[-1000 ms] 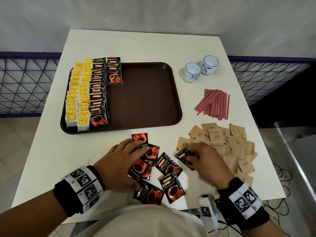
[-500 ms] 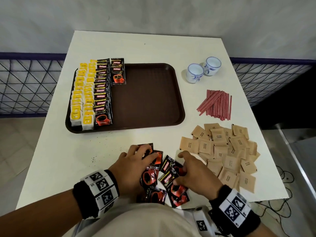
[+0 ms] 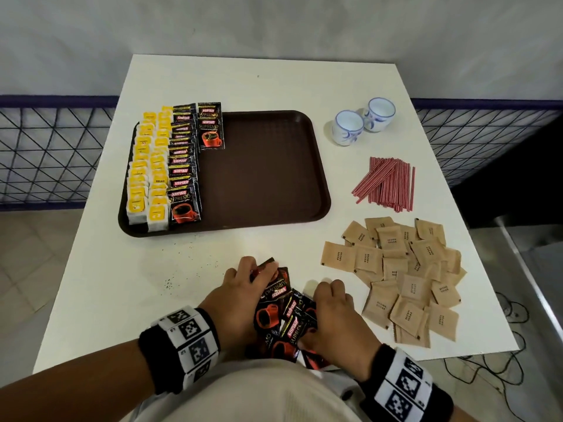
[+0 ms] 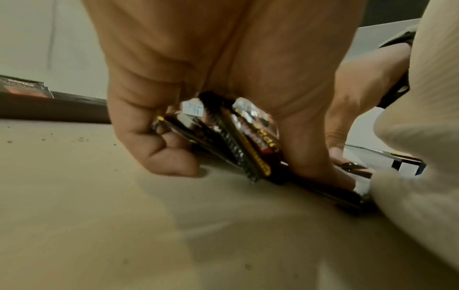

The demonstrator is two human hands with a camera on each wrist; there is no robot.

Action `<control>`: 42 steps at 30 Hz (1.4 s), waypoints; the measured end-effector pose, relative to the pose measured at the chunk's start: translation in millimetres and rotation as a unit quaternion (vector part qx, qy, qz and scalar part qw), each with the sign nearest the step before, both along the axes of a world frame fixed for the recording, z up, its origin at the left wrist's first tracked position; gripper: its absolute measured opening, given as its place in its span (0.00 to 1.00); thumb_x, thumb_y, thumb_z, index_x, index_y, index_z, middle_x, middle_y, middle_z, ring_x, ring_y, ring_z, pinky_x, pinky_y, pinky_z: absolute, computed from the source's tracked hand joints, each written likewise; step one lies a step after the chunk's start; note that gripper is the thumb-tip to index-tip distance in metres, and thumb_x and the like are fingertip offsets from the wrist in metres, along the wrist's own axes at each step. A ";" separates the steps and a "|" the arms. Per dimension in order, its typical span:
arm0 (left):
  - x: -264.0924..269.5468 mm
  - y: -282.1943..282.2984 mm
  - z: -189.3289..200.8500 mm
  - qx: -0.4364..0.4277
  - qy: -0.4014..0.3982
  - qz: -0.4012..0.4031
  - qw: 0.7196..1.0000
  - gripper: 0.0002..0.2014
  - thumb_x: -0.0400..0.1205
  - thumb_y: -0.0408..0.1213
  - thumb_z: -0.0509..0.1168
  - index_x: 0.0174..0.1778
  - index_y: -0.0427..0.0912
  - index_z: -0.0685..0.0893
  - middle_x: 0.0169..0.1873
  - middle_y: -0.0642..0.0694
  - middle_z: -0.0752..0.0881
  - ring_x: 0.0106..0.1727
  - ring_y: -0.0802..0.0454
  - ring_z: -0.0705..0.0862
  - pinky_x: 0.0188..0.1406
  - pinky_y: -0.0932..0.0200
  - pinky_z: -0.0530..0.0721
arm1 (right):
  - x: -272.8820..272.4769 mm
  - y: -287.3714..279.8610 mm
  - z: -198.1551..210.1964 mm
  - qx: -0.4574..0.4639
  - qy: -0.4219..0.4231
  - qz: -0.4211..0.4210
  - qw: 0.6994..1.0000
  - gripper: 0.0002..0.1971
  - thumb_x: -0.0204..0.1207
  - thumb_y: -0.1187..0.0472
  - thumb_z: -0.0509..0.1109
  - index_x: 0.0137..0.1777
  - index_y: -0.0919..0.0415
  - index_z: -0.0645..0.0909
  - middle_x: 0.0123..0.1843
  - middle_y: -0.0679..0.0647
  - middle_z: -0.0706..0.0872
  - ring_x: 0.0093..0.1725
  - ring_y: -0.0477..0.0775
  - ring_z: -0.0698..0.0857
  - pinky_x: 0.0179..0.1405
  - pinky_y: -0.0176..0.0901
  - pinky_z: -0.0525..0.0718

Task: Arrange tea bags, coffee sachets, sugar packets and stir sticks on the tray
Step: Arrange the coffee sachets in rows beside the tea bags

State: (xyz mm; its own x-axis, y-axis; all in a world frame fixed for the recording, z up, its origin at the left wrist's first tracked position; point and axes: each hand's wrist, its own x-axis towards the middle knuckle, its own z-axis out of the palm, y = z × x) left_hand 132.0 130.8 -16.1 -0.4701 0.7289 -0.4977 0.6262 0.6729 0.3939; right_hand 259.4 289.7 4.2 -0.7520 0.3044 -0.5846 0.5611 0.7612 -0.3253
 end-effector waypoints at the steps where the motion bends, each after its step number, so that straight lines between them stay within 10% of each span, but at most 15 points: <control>1: -0.1 0.9 -1.4 0.005 -0.004 -0.002 1.000 0.63 0.66 0.49 0.82 0.87 0.60 0.43 0.74 0.48 0.54 0.70 0.44 0.69 0.64 0.49 0.85 | -2.0 -0.3 0.0 -0.002 0.004 -0.003 1.000 0.35 0.65 0.50 0.83 0.63 0.58 0.65 0.57 0.50 0.62 0.55 0.53 0.68 0.46 0.42 0.72; 7: -0.9 0.0 -12.5 0.029 -0.026 0.025 0.999 0.61 0.66 0.46 0.81 0.87 0.54 0.45 0.69 0.51 0.58 0.66 0.48 0.75 0.63 0.51 0.85 | -13.5 -1.2 2.0 -0.052 0.021 -0.018 0.998 0.33 0.68 0.56 0.82 0.67 0.59 0.68 0.61 0.54 0.75 0.57 0.54 0.78 0.51 0.43 0.79; 13: -4.7 -1.3 -7.7 0.082 -0.073 0.053 0.993 0.42 0.63 0.44 0.82 0.72 0.55 0.71 0.67 0.56 0.61 0.52 0.53 0.81 0.54 0.61 0.86 | -17.2 4.6 1.4 -0.099 0.030 0.033 0.994 0.20 0.70 0.58 0.80 0.61 0.56 0.82 0.53 0.49 0.75 0.49 0.47 0.76 0.33 0.23 0.68; 22: -16.5 -0.8 -9.8 0.137 -0.162 0.010 0.977 0.41 0.64 0.52 0.82 0.75 0.68 0.74 0.60 0.62 0.77 0.62 0.61 0.80 0.65 0.61 0.80 | -16.7 11.8 -1.4 -0.143 0.084 0.022 0.986 0.16 0.72 0.61 0.79 0.59 0.55 0.82 0.53 0.45 0.74 0.51 0.44 0.77 0.41 0.21 0.71; 25: -16.0 -1.5 -6.1 0.117 -0.157 0.008 0.981 0.27 0.65 0.55 0.82 0.60 0.63 0.82 0.50 0.61 0.80 0.52 0.64 0.81 0.56 0.63 0.81 | -14.3 11.5 -5.3 -0.160 0.102 0.041 0.981 0.15 0.70 0.62 0.79 0.53 0.54 0.79 0.60 0.43 0.73 0.55 0.42 0.78 0.47 0.18 0.71; 34: -11.0 -11.7 -4.9 0.067 -0.248 0.063 0.964 0.13 0.63 0.54 0.81 0.37 0.56 0.86 0.33 0.57 0.91 0.36 0.63 0.89 0.38 0.64 0.87 | -10.7 6.0 -7.2 -0.193 0.055 0.068 0.977 0.15 0.70 0.56 0.78 0.47 0.45 0.74 0.44 0.45 0.85 0.42 0.46 0.84 0.41 0.43 0.83; 42: -13.9 -20.6 7.3 0.077 -0.247 0.064 0.964 0.15 0.65 0.49 0.82 0.41 0.49 0.88 0.37 0.52 0.92 0.39 0.57 0.90 0.42 0.55 0.89 | -13.8 -3.3 -2.9 -0.210 0.053 0.093 0.972 0.15 0.72 0.55 0.78 0.52 0.50 0.76 0.42 0.41 0.85 0.37 0.41 0.82 0.40 0.41 0.82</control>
State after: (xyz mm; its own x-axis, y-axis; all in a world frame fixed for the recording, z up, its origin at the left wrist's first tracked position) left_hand 118.1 110.2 -8.8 -0.2942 0.7631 -0.5754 0.2517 0.6427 0.7236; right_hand 245.6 286.4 1.3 -0.8334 -0.0924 -0.5449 0.3730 0.6335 -0.6779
